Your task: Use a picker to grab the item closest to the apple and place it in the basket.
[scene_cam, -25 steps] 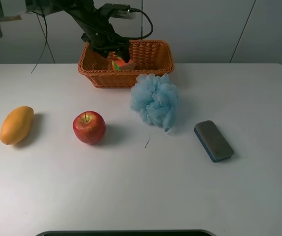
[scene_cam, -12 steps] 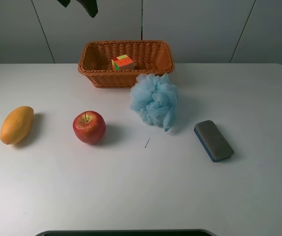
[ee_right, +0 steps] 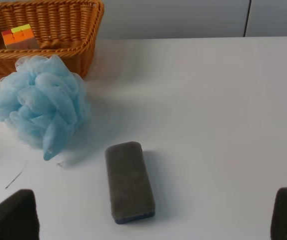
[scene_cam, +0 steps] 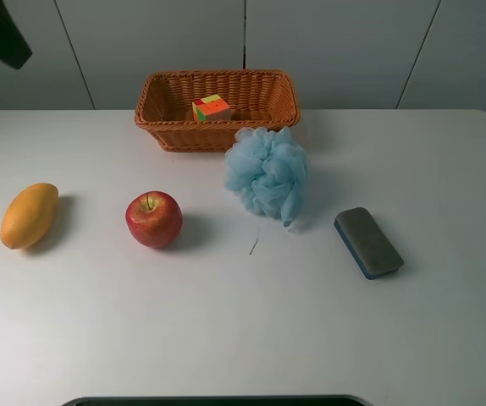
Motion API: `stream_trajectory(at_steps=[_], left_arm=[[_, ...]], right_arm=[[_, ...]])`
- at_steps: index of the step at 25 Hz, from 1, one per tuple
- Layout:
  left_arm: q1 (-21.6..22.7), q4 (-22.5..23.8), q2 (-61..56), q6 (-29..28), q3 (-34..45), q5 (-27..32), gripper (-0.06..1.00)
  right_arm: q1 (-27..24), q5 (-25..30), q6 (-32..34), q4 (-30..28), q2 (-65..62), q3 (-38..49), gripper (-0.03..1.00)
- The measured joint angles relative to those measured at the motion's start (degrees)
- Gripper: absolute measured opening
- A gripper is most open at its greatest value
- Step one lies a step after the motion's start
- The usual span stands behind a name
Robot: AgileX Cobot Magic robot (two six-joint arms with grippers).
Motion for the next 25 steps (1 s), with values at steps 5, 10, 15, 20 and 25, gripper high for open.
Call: stream_trajectory(at_steps=[5, 10, 15, 20, 25], left_arm=[[0.00, 0.00, -15.94, -0.63, 16.99, 0.21, 0.75], [0.00, 0.00, -30.64, -1.00, 27.24, 0.46, 0.75], [0.00, 0.00, -42.14, -0.99, 32.70, 0.60, 0.75], [2.38, 0.37, -53.30, -1.13, 37.53, 0.18, 0.75], [9.56, 0.36, -63.26, -1.17, 42.07, -2.51, 0.75]], right_arm=[[0.00, 0.00, 0.00, 0.00, 0.00, 0.00, 0.70], [0.00, 0.00, 0.00, 0.00, 0.00, 0.00, 0.70], [0.00, 0.00, 0.00, 0.00, 0.00, 0.00, 0.70], [0.00, 0.00, 0.00, 0.00, 0.00, 0.00, 0.70], [0.00, 0.00, 0.00, 0.00, 0.00, 0.00, 0.70]])
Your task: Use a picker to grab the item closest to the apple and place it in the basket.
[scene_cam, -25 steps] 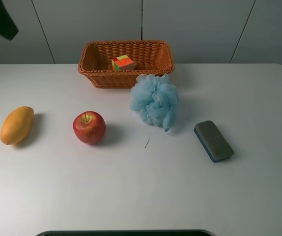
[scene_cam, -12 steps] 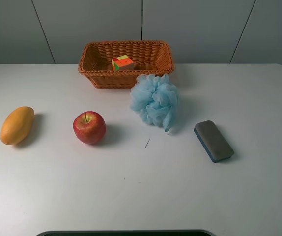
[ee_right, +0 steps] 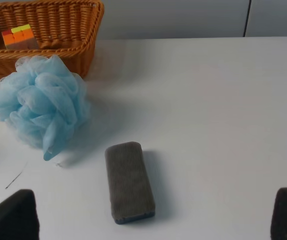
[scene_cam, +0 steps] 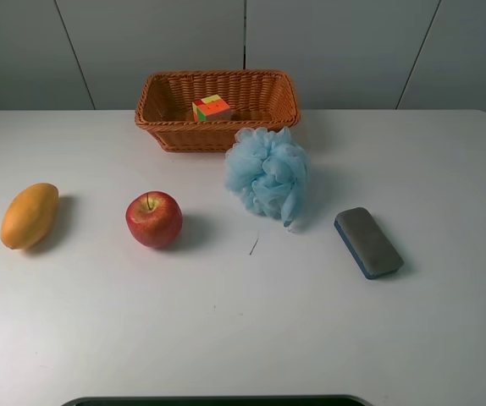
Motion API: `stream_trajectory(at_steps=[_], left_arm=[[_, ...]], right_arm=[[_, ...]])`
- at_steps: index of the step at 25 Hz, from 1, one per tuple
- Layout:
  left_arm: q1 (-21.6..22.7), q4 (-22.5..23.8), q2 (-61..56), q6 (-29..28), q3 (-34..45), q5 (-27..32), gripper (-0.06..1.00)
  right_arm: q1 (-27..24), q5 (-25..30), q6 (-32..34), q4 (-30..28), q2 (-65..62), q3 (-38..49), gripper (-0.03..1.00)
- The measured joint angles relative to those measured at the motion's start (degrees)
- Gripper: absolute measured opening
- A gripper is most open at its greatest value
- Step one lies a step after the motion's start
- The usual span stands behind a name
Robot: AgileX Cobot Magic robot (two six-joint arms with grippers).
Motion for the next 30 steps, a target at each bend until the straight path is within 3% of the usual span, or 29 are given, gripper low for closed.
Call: stream_trajectory(at_steps=[6, 11, 17, 30], left_arm=[[8.79, -0.22, -9.78, 0.00, 4.06, -2.79, 0.75], [13.43, -2.97, -12.82, -0.47, 6.17, -3.83, 0.75], [14.34, -5.75, -13.20, -0.16, 6.79, -4.69, 0.75], [14.34, -5.84, -13.20, -0.08, 6.79, -4.79, 0.75]], right_arm=[[0.00, 0.00, 0.00, 0.00, 0.00, 0.00, 0.70], [0.00, 0.00, 0.00, 0.00, 0.00, 0.00, 0.70], [0.00, 0.00, 0.00, 0.00, 0.00, 0.00, 0.70], [0.00, 0.00, 0.00, 0.00, 0.00, 0.00, 0.70]])
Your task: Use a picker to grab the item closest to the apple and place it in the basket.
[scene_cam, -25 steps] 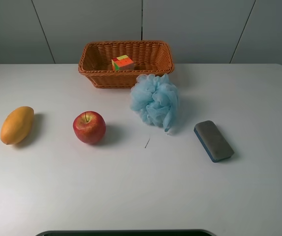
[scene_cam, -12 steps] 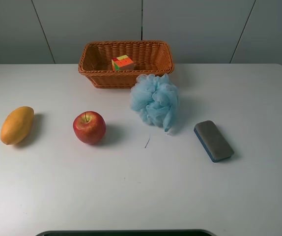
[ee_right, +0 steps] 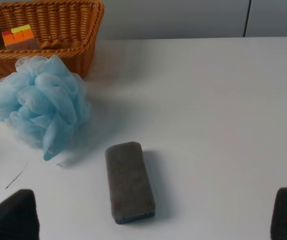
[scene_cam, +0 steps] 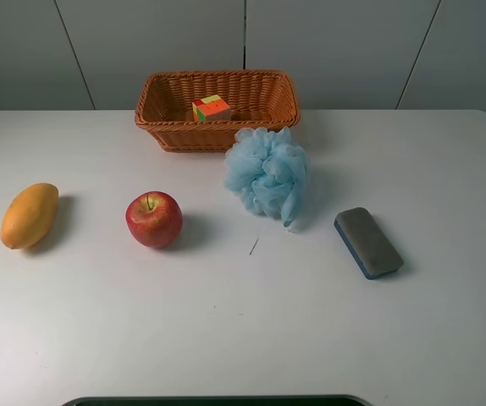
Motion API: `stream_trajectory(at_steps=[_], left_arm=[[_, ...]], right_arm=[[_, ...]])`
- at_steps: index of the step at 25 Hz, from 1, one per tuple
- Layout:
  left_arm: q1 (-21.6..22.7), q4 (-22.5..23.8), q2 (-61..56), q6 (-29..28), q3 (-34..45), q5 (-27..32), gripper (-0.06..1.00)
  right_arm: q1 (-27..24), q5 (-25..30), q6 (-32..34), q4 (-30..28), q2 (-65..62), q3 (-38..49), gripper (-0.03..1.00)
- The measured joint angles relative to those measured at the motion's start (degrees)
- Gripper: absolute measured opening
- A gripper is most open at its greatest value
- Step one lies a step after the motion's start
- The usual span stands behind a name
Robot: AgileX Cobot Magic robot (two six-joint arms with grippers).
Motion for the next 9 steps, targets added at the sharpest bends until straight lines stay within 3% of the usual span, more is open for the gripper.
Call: stream_trajectory(at_steps=[9], left_arm=[[0.00, 0.00, 0.00, 0.00, 0.00, 0.00, 0.75]], right_arm=[[0.00, 0.00, 0.00, 0.00, 0.00, 0.00, 0.70]])
